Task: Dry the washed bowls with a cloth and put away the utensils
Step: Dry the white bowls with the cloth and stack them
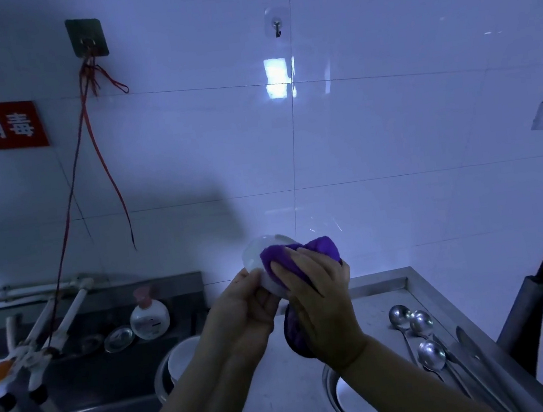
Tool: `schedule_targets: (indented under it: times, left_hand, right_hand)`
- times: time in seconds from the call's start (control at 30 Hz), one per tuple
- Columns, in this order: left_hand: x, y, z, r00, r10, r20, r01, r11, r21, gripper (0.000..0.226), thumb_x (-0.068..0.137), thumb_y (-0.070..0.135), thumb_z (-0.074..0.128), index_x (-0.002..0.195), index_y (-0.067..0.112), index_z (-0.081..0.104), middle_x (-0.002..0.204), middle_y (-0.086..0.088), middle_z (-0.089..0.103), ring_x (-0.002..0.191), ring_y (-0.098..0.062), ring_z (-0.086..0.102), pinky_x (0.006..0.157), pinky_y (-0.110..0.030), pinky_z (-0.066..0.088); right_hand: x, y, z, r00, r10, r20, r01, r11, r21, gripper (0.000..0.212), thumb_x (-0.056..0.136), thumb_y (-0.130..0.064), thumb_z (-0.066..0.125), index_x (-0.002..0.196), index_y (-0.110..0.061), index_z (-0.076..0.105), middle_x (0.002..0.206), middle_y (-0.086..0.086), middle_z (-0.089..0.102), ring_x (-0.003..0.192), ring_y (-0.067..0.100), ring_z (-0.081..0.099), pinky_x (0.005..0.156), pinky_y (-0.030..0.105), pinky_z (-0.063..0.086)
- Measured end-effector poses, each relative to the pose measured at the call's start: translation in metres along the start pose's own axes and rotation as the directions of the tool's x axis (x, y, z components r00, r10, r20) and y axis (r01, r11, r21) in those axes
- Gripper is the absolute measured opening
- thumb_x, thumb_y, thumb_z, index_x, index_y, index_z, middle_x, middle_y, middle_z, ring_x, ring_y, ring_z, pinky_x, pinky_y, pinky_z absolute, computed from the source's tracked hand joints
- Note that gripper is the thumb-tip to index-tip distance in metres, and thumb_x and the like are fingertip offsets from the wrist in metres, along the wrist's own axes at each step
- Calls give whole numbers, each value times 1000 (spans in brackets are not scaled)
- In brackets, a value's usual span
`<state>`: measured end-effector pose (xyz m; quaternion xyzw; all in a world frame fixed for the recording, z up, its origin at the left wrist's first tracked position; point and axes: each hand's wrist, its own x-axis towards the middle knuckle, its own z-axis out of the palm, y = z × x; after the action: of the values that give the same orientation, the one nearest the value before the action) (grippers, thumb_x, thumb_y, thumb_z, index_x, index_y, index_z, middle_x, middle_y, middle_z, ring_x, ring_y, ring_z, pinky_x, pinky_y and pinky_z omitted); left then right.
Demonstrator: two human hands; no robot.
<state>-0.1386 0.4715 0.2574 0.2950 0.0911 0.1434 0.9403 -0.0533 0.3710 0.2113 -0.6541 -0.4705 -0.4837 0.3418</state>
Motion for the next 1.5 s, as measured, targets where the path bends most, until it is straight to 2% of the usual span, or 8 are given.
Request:
schedule_targets:
  times: [0.27, 0.4, 0.5, 0.73, 0.97, 1.13, 1.3, 1.5]
  left_hand:
    - [-3, -12, 6, 997, -42, -66, 29, 981, -193, 21, 96, 10, 41, 104, -2, 57, 84, -21, 73, 72, -25, 73, 63, -36, 59]
    - [-4, -17, 7, 991, -110, -75, 95, 978, -185, 32, 97, 16, 42, 119, -4, 55, 104, -20, 65, 96, -27, 63, 88, -33, 53]
    - [-7, -17, 4, 993, -98, -70, 83, 978, -192, 38, 83, 10, 51, 117, -5, 55, 102, -21, 66, 93, -27, 63, 79, -34, 55]
    - [-12, -16, -13, 998, -44, -55, 36, 990, -140, 29, 85, 10, 49, 108, -2, 61, 98, -20, 72, 82, -25, 72, 65, -36, 61]
    - [-6, 2, -31, 997, 29, 66, -39, 987, 156, 28, 92, 11, 41, 107, 4, 63, 98, -13, 72, 85, -20, 71, 68, -29, 60]
    - [0, 3, -47, 995, 18, 95, -51, 934, 354, 29, 86, 13, 45, 107, 3, 63, 99, -14, 70, 88, -23, 66, 73, -31, 57]
    - [2, -5, -66, 997, -36, 67, -6, 836, 548, 35, 78, 23, 54, 108, 9, 66, 105, -13, 70, 96, -27, 66, 77, -34, 53]
    - [0, -19, -95, 998, -57, -4, 43, 703, 710, 20, 89, 16, 52, 98, 21, 69, 100, -1, 71, 96, -21, 65, 73, -28, 52]
  right_hand:
    - [-3, 2, 4, 991, 128, -41, -123, 987, 102, 28, 102, -25, 38, 125, -16, 51, 127, 2, 52, 115, 26, 50, 85, 54, 48]
    - [-16, -3, 15, 1000, 8, -30, -8, 1000, -25, 42, 94, -24, 59, 134, -24, 46, 131, -2, 54, 123, 19, 47, 88, 58, 44]
    - [-20, 3, 14, 999, -22, -50, 23, 1000, 22, 34, 97, -24, 54, 131, -22, 49, 130, 0, 50, 122, 19, 45, 90, 51, 47]
    - [-15, 9, 0, 884, 467, 32, -439, 801, 407, 37, 101, -27, 28, 126, -23, 55, 131, -13, 48, 121, 18, 44, 101, 37, 39]
    - [15, 16, -8, 742, 579, 339, -647, 485, 588, 34, 95, -20, 37, 112, -39, 60, 114, -21, 59, 112, 7, 53, 94, 17, 41]
    - [19, 20, -5, 752, 497, 434, -655, 638, 404, 32, 93, -21, 37, 112, -28, 61, 111, -11, 61, 108, 12, 53, 92, 24, 41]
    - [16, 15, 5, 763, 303, 571, -528, 802, 279, 34, 93, -21, 40, 109, -13, 68, 103, -6, 62, 99, 10, 49, 87, 13, 36]
    - [-15, 19, 24, 592, 366, 718, -711, 657, 251, 27, 99, -14, 43, 97, -18, 69, 95, -8, 65, 92, -1, 55, 81, 12, 40]
